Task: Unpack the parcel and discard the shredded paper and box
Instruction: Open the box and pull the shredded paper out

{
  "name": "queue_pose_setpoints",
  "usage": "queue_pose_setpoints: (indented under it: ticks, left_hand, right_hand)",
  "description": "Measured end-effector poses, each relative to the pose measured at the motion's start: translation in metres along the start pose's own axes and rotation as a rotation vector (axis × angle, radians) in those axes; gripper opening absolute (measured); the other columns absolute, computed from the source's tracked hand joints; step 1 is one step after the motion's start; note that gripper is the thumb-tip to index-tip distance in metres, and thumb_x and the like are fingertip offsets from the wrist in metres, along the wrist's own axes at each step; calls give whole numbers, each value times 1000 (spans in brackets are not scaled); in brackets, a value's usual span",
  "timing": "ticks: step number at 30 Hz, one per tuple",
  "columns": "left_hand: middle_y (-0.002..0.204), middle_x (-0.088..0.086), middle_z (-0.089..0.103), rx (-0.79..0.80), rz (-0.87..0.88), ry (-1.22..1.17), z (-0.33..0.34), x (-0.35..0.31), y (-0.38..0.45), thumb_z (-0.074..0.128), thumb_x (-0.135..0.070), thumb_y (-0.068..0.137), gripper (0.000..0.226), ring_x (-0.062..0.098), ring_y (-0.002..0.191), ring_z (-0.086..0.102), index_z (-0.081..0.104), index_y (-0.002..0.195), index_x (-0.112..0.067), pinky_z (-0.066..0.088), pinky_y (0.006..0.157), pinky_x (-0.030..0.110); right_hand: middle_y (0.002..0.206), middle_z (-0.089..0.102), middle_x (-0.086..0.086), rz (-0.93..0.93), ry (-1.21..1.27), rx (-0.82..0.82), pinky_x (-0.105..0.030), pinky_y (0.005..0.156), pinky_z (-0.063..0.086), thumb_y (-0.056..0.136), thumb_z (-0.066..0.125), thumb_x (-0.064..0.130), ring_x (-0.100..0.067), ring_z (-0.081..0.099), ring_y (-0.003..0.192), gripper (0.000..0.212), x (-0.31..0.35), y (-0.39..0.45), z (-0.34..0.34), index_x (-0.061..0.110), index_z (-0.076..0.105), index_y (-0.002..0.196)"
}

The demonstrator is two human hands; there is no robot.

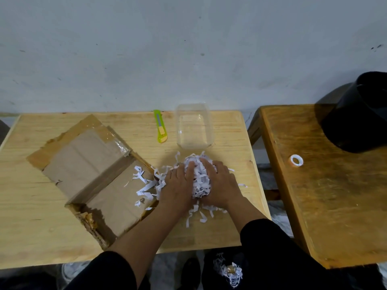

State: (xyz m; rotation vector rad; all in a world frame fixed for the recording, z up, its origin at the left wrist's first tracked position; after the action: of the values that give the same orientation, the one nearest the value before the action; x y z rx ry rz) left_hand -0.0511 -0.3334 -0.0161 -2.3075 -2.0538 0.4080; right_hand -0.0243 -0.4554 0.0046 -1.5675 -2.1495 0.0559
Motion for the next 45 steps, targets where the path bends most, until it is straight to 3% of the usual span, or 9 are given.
queue_pose_setpoints:
  ticks: [3, 8, 14, 21, 25, 29, 34, 40, 45]
  left_hand:
    - [150, 19, 16, -24, 31, -120, -15, -5, -3, 62, -49, 77, 102, 33, 138, 17, -3, 146, -13, 15, 114, 43]
    - [151, 16, 15, -47, 42, -207, -35, -3, -6, 69, -41, 71, 101, 33, 137, 20, 5, 147, -21, 26, 110, 45]
    - [154, 9, 11, -67, 39, -214, -52, 2, -11, 65, -48, 70, 95, 29, 140, 15, 10, 145, -29, 23, 112, 44]
    - [137, 15, 47, -277, 55, -238, -72, 9, -19, 75, -45, 65, 83, 33, 124, 46, 43, 135, -14, 44, 92, 46]
    - [139, 15, 46, -229, 46, -277, -60, 7, -21, 44, -51, 84, 68, 30, 129, 42, 41, 136, -8, 38, 102, 46]
    - [138, 17, 47, -186, 87, -319, -49, 4, -27, 26, -56, 81, 76, 32, 130, 41, 42, 135, -4, 35, 104, 44]
    - [133, 18, 51, -204, 60, -394, -66, 24, -40, 35, -49, 85, 67, 32, 123, 48, 44, 132, -2, 42, 102, 45]
    - [147, 4, 36, -227, -106, -369, -74, 75, -89, 52, -44, 88, 64, 21, 133, 34, 29, 141, -17, 28, 108, 33]
    - [137, 0, 46, -158, -65, -417, -61, 97, -132, 68, -42, 77, 68, 18, 120, 47, 36, 134, -22, 36, 95, 22]
  right_hand:
    - [146, 20, -5, 39, 3, 9, -47, 102, 34, 65, 74, 51, -29, 30, 132, 109, 2, -1, -6, 32, 4, 147]
    - [149, 16, -5, 60, -47, 8, -49, 103, 32, 64, 76, 48, -29, 29, 132, 111, 10, -4, -22, 33, 4, 146]
    - [151, 14, -7, 40, -70, -10, -52, 105, 27, 62, 76, 54, -28, 25, 135, 111, 17, -9, -38, 34, 5, 146]
    - [152, 21, 2, -59, -39, -63, -50, 109, 22, 74, 67, 52, -21, 22, 139, 90, 26, -15, -52, 40, 12, 144]
    - [152, 28, 4, -106, 11, -55, -48, 109, 26, 88, 54, 41, -18, 25, 140, 63, 24, -21, -35, 39, 23, 143]
    - [148, 35, -2, -89, 25, -95, -46, 108, 29, 92, 47, 29, -21, 31, 137, 51, 24, -24, -30, 31, 34, 141]
    - [148, 37, -3, -182, 37, -222, -38, 111, 27, 87, 48, 23, -22, 32, 137, 54, 50, -21, -51, 21, 37, 141]
    - [132, 55, -16, -394, 105, -211, -42, 100, 43, 72, 47, 33, -33, 53, 121, 63, 112, -18, -38, 11, 52, 131]
    - [137, 49, -12, -381, 16, -101, -44, 101, 40, 75, 61, 42, -30, 48, 125, 60, 142, -9, 2, 28, 49, 132]
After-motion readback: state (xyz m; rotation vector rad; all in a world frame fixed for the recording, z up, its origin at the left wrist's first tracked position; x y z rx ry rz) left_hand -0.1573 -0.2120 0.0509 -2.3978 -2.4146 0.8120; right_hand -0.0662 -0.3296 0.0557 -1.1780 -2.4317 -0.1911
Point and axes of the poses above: each hand's wrist, its own y-axis towards the middle knuckle, its own z-axis out of the palm, x = y × z, the point moved 5 cm from there along y, towards the middle knuckle
